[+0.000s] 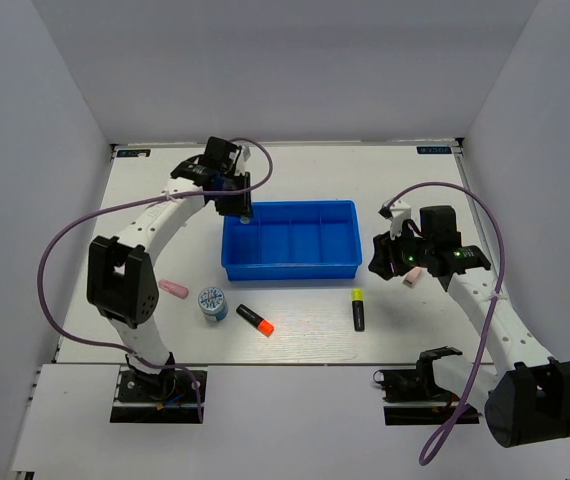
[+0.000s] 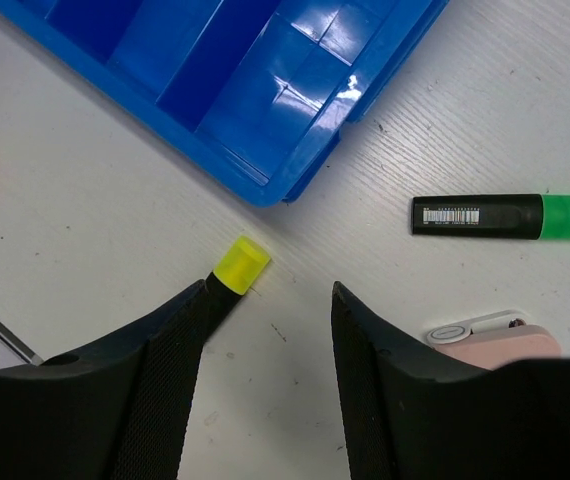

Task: Sort the stationery into containers
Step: Place the pen in the storage box, then pick up the pen from the center of the board.

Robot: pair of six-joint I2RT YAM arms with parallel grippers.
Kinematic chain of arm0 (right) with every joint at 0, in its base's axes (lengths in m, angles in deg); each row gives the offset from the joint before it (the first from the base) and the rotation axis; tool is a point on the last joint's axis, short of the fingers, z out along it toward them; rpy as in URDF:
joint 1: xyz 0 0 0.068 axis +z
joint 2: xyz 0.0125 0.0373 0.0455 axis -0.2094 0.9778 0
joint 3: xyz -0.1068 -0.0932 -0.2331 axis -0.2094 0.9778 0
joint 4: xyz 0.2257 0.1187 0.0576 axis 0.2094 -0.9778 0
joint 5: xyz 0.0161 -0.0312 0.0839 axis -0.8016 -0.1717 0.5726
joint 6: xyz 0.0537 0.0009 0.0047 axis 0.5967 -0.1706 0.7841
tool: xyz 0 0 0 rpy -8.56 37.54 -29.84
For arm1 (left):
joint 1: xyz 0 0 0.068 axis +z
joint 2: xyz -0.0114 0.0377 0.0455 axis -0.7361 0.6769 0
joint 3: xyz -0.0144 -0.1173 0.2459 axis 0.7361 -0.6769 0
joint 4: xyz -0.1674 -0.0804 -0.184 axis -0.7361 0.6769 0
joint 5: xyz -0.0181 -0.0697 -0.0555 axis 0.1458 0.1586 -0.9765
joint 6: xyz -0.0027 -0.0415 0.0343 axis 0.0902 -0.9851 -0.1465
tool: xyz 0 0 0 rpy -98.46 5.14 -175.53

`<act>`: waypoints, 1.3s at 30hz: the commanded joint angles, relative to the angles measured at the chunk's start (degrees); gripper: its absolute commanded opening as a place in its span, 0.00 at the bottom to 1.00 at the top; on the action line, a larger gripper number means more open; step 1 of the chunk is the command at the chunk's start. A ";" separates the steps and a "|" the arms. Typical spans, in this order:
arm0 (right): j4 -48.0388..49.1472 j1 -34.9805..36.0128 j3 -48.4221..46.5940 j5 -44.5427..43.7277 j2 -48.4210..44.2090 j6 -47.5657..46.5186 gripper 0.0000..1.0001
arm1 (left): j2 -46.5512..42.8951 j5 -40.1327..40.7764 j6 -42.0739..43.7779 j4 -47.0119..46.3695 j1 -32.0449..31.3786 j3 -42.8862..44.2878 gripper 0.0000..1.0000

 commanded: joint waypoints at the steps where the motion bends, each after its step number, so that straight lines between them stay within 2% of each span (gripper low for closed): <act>1: -0.22 -0.17 -0.32 1.08 -1.08 -0.86 0.56 | 0.41 0.87 2.58 1.39 -0.48 0.62 0.12; 2: -0.13 -0.34 -0.23 1.08 -1.08 -0.86 0.56 | 0.32 1.14 2.32 0.79 -0.82 0.18 0.17; 4: -0.13 -0.43 -0.23 0.99 -0.91 -0.86 0.57 | 0.15 1.93 2.05 0.52 -1.09 -1.14 0.17; 6: -0.04 -0.35 -0.32 0.90 -0.99 -0.94 0.58 | 0.41 2.98 2.05 1.30 -1.35 -1.58 0.28; 8: -0.04 -0.34 -0.32 1.08 -0.99 -1.12 0.64 | 0.50 3.60 2.23 1.92 -1.97 -2.02 0.41; 11: -0.21 -0.43 -0.32 1.08 -0.82 -1.03 0.68 | 0.76 4.91 2.23 2.27 -2.32 -2.20 0.51; 16: -0.30 -0.43 -0.14 0.81 -0.99 -0.95 0.70 | 0.06 4.74 1.26 2.98 -2.41 -1.06 0.58; 18: -0.30 -0.35 -0.32 0.90 -0.99 -0.86 0.70 | -0.81 5.61 1.00 3.85 -2.59 -0.10 0.58; 19: -0.22 -0.43 -0.40 0.81 -1.08 -0.94 0.70 | -2.04 5.71 0.65 4.29 -2.67 -0.01 0.40; 20: -0.39 -0.43 -0.40 0.81 -1.25 -0.86 0.70 | -2.75 6.06 0.12 4.38 -2.76 -0.79 0.16; 21: -0.48 -0.35 -0.40 0.90 -1.17 -0.86 0.70 | -5.10 10.06 -3.45 5.08 -2.76 -1.32 0.00; 23: -0.39 0.52 -0.23 0.73 -1.34 -0.77 0.68 | -9.77 14.65 -7.16 7.80 -2.50 -4.73 0.00; 24: -0.48 -0.51 -0.23 0.46 -1.69 -0.68 0.67 | -13.96 22.24 -11.79 8.42 -2.06 -10.75 0.00; 25: -0.39 -0.43 -0.32 0.37 -1.78 -0.59 0.67 | -18.44 24.58 -18.45 9.64 -0.67 -12.99 0.08; 26: -0.39 -0.43 -0.32 0.37 -1.96 -0.59 0.67 | -20.75 27.74 -24.95 12.61 0.48 -15.54 0.37; 27: -0.48 -0.35 -0.23 0.55 -2.22 -0.51 0.67 | -27.82 28.29 -28.24 13.43 4.58 -23.13 0.45; 28: -0.22 -0.35 0.03 0.72 -2.22 -0.33 0.67 | -30.15 28.30 -33.75 14.22 6.19 -25.73 0.60; 29: -0.21 -0.43 -0.23 0.90 -2.22 -0.42 0.67 | -32.26 26.82 -37.11 13.62 7.51 -28.19 0.66; 30: -0.13 -0.26 -0.32 1.25 -2.05 -0.24 0.67 | -37.68 25.06 -38.19 13.00 9.00 -34.57 0.70; 31: -0.30 -0.34 -0.40 1.34 -2.05 -0.24 0.67 | -39.04 24.52 -41.16 12.30 12.84 -36.37 0.73; 32: -0.22 -0.35 -0.32 1.43 -2.13 -0.24 0.67 | -40.01 23.65 -41.89 12.03 13.75 -38.91 0.78; 33: -0.39 -0.17 -0.40 1.52 -2.05 -0.33 0.67 | -41.24 22.42 -42.33 11.68 15.33 -39.90 0.78; 37: -0.57 -0.35 -0.49 1.52 -2.48 -0.16 0.67 | -38.10 17.85 -45.40 8.78 20.25 -46.21 0.78; 39: -0.48 -0.43 -0.40 1.52 -2.75 -0.15 0.67 | -34.42 13.20 -45.76 3.45 21.14 -47.81 0.78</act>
